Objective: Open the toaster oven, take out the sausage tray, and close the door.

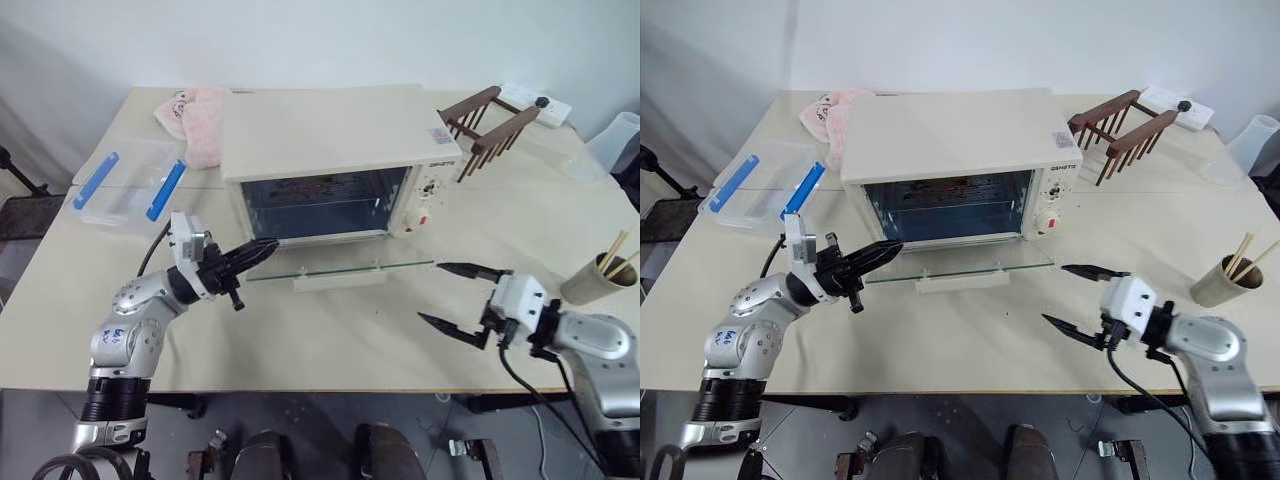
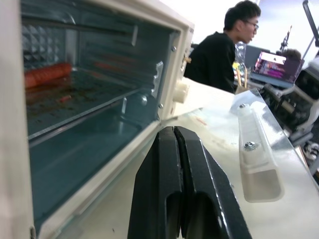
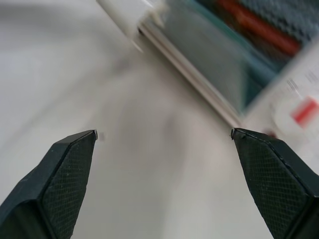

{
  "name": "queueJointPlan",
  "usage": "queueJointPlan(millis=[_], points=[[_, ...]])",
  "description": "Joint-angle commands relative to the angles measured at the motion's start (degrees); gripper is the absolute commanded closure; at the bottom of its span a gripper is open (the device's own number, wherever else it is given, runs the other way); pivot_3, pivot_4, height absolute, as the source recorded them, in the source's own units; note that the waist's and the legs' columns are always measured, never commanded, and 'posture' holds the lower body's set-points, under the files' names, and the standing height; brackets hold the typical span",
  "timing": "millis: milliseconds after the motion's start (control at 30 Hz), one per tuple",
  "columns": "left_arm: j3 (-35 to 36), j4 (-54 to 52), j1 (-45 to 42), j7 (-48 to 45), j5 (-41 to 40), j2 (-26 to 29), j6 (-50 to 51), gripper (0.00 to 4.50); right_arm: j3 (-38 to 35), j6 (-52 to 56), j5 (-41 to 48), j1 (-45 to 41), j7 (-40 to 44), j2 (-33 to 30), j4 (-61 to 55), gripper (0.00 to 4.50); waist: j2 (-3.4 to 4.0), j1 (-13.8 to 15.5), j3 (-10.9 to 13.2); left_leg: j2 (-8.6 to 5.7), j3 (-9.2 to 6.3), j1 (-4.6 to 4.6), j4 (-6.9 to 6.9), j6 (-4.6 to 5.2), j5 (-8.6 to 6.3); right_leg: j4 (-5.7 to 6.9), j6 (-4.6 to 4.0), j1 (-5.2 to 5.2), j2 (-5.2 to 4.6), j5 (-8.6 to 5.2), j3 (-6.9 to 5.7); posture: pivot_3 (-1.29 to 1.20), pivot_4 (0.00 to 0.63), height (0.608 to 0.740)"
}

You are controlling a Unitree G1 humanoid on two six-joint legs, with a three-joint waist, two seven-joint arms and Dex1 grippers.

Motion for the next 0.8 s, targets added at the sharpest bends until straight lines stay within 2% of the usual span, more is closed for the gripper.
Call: queueJointPlan(millis=[33,167,367,467,533,633,800], points=[[-1.56,1.43,1.21,-0.13,3.93,0.17,-2.68,4.48,-3.60,1.83,2.42,-1.62,-1.03,-2.17,-3.40,0.00,0.00,0.06,0.00,0.00,0.00,0.01,0.00,0.01,0.01,0.01,0.00,0.00,0.00,0.00,0.00,0.00,0.150,0.740],[-2.88,3.88,2.49,0.72,7.94,-0.13,-5.40,4.48,-3.94,1.77,2.82,-4.22,-1.83,-1.91,-2.69,0.00,-0.01,0.14,0.00,0.00,-0.01,0.01,0.01,0.01,0.02,0.00,0.00,0.01,0.00,0.00,0.00,0.00,0.150,0.740],[-3.29,5.14,3.71,2.35,10.99,-1.28,-8.52,4.48,-0.22,1.37,0.37,-9.68,-2.53,-1.25,-2.24,0.00,-0.01,0.21,0.00,0.00,-0.01,-0.01,0.02,0.02,0.02,0.00,0.00,0.01,-0.01,0.00,-0.01,0.00,0.150,0.740],[-2.52,4.51,4.31,3.46,10.65,-2.14,-9.16,4.48,5.38,-0.34,-5.56,-15.37,-6.22,2.05,-2.42,0.00,0.00,-0.02,0.00,0.02,-0.01,-0.01,0.03,0.02,0.03,0.02,0.00,0.00,-0.01,0.00,-0.01,0.00,0.150,0.740],[-2.06,3.16,6.01,2.96,10.36,-1.79,-9.81,4.48,10.44,-1.32,-16.61,-20.00,-14.35,6.02,-1.57,0.00,-0.01,-0.79,0.00,0.04,0.00,0.00,0.03,0.01,0.03,0.07,0.00,-0.02,-0.01,0.00,-0.01,0.00,0.150,0.740],[0.67,1.33,7.27,6.62,9.87,-2.60,-10.39,3.90,16.10,1.47,-25.99,-24.02,-22.35,11.92,-0.19,0.00,0.00,-1.41,0.00,0.07,-0.01,-0.01,-0.01,-0.05,0.06,0.17,-0.03,-0.10,0.00,-0.01,-0.04,0.00,0.150,0.740],[5.24,-4.62,11.89,4.74,5.20,-0.85,-9.89,2.44,23.09,-0.04,-36.91,-29.93,-30.14,17.36,6.89,0.00,-0.01,-1.44,0.00,0.04,-0.04,-0.10,-0.01,-0.05,0.06,0.15,-0.02,-0.12,-0.08,-0.01,-0.06,0.00,0.150,0.740]])
